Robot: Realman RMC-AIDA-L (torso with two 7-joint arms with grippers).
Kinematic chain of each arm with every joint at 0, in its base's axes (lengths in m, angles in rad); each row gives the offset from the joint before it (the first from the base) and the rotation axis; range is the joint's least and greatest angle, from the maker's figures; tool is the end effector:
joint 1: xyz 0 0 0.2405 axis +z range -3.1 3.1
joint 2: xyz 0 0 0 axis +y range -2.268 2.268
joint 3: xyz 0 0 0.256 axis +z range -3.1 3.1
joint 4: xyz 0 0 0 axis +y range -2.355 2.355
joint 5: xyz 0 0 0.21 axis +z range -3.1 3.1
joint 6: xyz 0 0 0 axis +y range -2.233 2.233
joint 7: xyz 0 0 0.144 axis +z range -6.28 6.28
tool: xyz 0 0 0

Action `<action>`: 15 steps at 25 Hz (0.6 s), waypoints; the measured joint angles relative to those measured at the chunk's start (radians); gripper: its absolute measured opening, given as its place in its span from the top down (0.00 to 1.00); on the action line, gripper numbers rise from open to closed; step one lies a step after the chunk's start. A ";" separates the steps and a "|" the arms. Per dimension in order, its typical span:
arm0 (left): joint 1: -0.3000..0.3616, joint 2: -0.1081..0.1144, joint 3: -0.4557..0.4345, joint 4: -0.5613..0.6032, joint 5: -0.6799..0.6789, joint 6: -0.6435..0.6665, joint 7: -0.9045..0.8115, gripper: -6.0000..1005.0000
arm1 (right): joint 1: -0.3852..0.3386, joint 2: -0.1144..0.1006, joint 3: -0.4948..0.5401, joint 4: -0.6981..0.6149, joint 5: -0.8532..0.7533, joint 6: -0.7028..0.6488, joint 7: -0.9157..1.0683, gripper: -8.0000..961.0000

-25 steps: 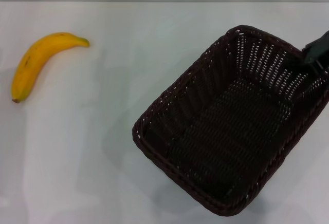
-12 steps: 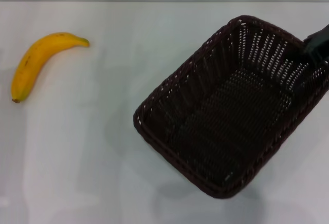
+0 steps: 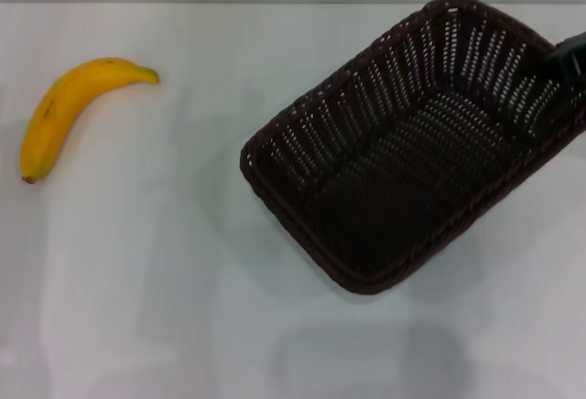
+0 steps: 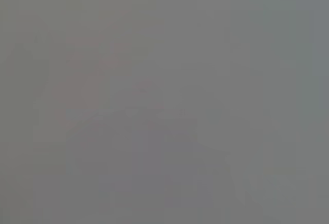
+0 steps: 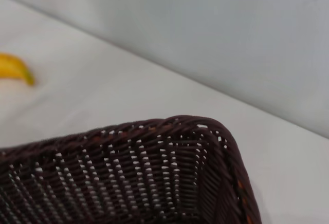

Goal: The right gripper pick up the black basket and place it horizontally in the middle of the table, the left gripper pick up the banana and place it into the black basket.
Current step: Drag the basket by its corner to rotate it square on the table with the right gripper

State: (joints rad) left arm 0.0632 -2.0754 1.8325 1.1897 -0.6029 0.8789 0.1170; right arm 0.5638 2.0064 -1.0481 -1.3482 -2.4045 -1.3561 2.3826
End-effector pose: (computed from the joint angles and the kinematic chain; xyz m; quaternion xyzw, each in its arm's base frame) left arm -0.2579 0.3041 0.0854 -0.5305 -0.2067 -0.4168 0.7086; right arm 0.1999 0.3993 0.0887 -0.8917 0.3328 0.0108 0.3067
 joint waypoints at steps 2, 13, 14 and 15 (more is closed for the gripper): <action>0.000 0.000 -0.002 0.000 0.000 -0.001 -0.018 0.22 | -0.003 -0.001 0.003 -0.014 0.000 -0.001 0.033 0.80; 0.000 0.002 -0.004 0.001 0.010 -0.002 -0.027 0.22 | -0.055 0.001 0.020 -0.077 0.002 0.000 0.232 0.81; 0.000 0.002 -0.004 0.001 0.010 -0.002 -0.027 0.22 | -0.061 0.002 0.020 -0.082 0.003 0.000 0.244 0.81; 0.000 0.002 -0.004 0.001 0.010 -0.002 -0.028 0.22 | -0.068 0.003 0.020 -0.089 0.005 0.000 0.254 0.81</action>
State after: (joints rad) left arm 0.0628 -2.0739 1.8281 1.1904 -0.5930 0.8769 0.0891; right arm 0.4961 2.0089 -1.0278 -1.4373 -2.3993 -1.3561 2.6366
